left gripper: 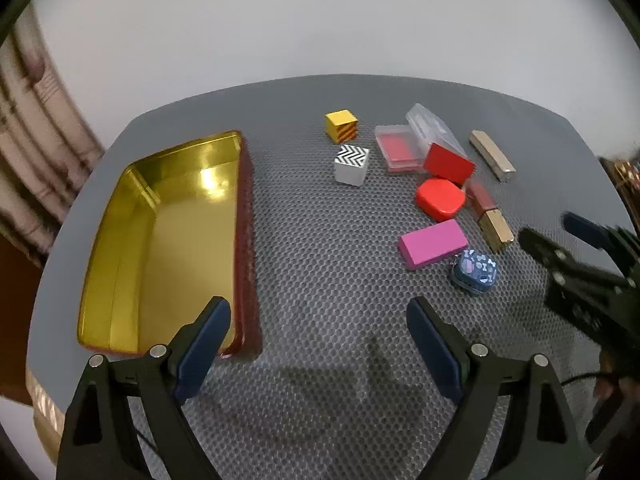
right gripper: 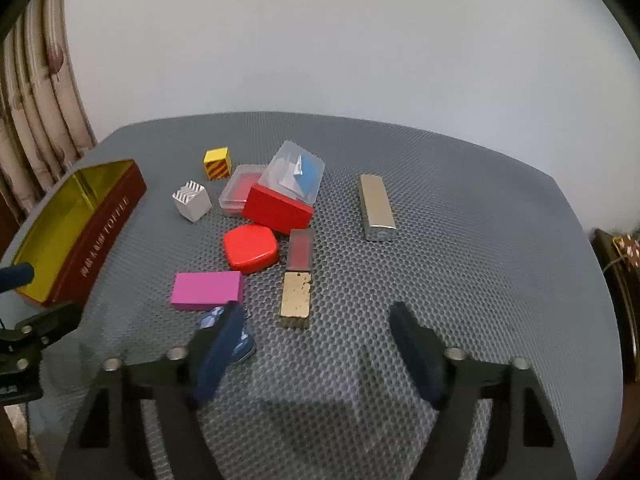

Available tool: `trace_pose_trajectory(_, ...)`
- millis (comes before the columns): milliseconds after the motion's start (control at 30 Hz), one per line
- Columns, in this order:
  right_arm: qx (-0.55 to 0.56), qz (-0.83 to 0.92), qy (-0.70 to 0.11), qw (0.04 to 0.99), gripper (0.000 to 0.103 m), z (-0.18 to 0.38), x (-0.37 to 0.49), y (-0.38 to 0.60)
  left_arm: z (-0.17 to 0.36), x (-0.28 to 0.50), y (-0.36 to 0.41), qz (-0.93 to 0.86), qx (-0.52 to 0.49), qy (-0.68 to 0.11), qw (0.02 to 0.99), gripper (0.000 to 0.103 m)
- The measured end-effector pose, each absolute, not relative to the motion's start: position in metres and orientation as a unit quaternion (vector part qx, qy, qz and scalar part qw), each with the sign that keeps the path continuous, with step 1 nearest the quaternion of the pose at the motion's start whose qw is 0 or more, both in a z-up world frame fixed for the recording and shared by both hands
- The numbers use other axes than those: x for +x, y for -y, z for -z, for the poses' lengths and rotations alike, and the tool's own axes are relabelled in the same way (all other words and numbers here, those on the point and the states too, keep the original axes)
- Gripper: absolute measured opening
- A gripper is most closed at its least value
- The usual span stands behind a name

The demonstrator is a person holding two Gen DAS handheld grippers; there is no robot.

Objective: Organize rigid objects
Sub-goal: 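Grasp the blue patterned tin with the left gripper while the right gripper holds the lipstick tube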

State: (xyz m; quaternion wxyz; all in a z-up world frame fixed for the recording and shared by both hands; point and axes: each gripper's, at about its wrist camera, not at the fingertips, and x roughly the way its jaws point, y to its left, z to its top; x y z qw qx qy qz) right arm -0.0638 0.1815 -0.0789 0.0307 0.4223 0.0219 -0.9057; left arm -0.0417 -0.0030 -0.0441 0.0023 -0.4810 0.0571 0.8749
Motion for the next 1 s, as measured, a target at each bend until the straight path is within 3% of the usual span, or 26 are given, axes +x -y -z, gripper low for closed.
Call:
trace_pose_trajectory(100, 0.442, 0.896, -0.011, 0.036, 0.053, 0.09, -0.08, -0.186, 0.047, -0.045, 0.001, -0.875, -0.478, -0.069, 0.012, 0.088)
trace_pose_trajectory(700, 0.455, 0.889, -0.03, 0.047, 0.053, 0.133, -0.128, -0.169, 0.076, -0.077, -0.019, -0.857, -0.501, -0.105, 0.051, 0.088)
trace_pose_trajectory(900, 0.435, 0.898, -0.035, 0.045, 0.025, 0.137, -0.129, -0.172, 0.085, -0.083, -0.028, -0.852, -0.508, -0.109, 0.067, 0.088)
trace_pose_trajectory(1000, 0.43, 0.902, -0.033, 0.021, 0.02, 0.139, -0.13, -0.181, 0.089, -0.081, -0.034, -0.849, -0.512, -0.105, 0.077, 0.088)
